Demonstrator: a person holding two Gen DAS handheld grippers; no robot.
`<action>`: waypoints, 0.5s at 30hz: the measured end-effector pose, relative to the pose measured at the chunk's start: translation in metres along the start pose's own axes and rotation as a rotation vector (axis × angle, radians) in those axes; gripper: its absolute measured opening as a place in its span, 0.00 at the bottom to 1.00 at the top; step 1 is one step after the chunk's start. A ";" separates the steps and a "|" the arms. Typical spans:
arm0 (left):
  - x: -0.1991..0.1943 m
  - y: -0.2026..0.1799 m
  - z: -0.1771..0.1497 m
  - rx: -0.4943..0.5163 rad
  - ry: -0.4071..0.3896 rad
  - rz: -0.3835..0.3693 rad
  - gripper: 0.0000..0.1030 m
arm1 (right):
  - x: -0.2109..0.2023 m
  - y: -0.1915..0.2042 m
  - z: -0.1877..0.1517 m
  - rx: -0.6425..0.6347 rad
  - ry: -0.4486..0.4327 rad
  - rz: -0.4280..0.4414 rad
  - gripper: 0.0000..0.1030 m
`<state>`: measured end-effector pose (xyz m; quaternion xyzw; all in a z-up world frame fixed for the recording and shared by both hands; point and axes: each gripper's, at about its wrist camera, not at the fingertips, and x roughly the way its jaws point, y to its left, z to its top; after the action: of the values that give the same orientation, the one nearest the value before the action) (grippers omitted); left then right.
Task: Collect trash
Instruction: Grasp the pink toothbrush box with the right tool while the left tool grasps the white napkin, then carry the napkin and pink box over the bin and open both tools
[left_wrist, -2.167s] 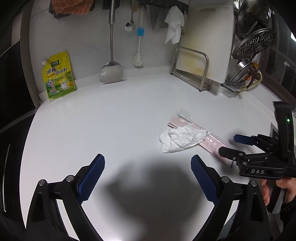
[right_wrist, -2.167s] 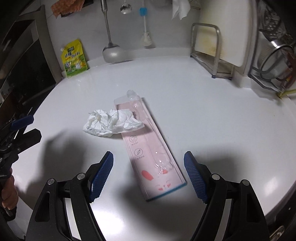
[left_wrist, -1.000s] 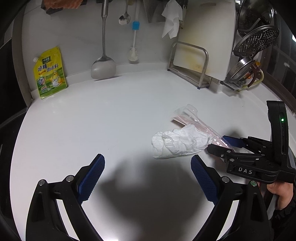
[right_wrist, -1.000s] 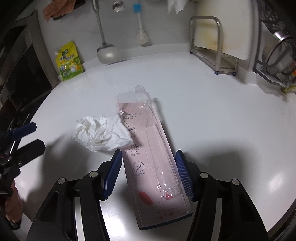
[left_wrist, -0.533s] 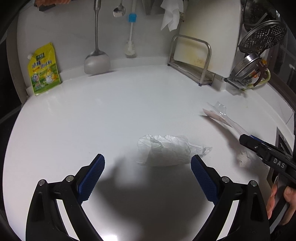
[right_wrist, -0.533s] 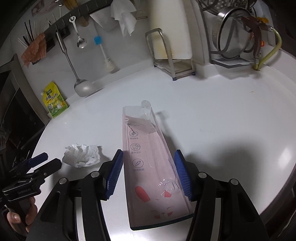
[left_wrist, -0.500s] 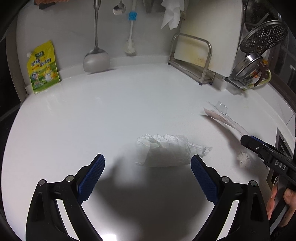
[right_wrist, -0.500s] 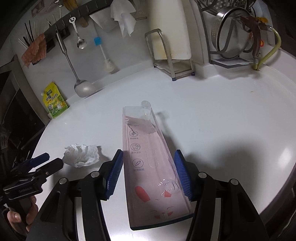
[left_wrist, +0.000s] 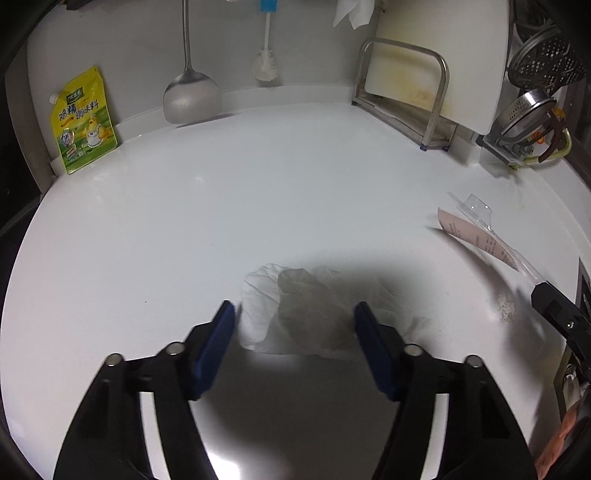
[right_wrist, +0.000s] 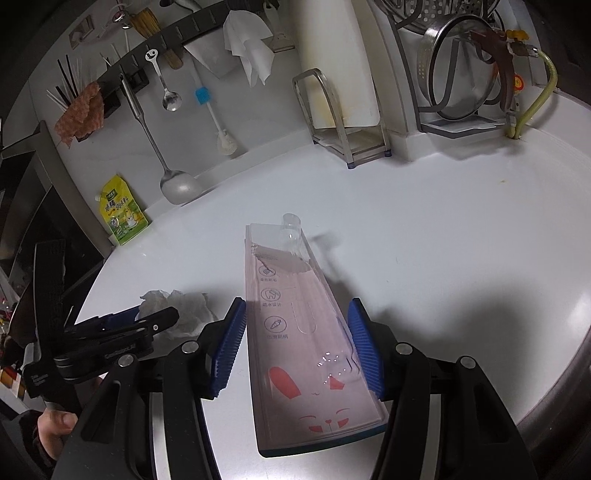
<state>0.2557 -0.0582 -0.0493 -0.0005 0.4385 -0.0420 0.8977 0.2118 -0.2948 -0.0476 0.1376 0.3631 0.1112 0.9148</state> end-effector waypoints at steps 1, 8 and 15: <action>0.001 0.000 0.000 0.002 0.002 -0.001 0.51 | 0.000 0.000 0.000 -0.001 0.001 0.001 0.53; -0.006 -0.003 -0.003 0.034 -0.006 -0.021 0.19 | -0.005 0.009 -0.005 -0.021 -0.002 0.009 0.47; -0.034 0.002 -0.011 0.058 -0.046 -0.037 0.18 | -0.013 0.015 -0.013 -0.036 -0.004 -0.011 0.45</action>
<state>0.2261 -0.0533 -0.0297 0.0167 0.4162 -0.0713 0.9063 0.1924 -0.2820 -0.0434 0.1192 0.3601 0.1124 0.9184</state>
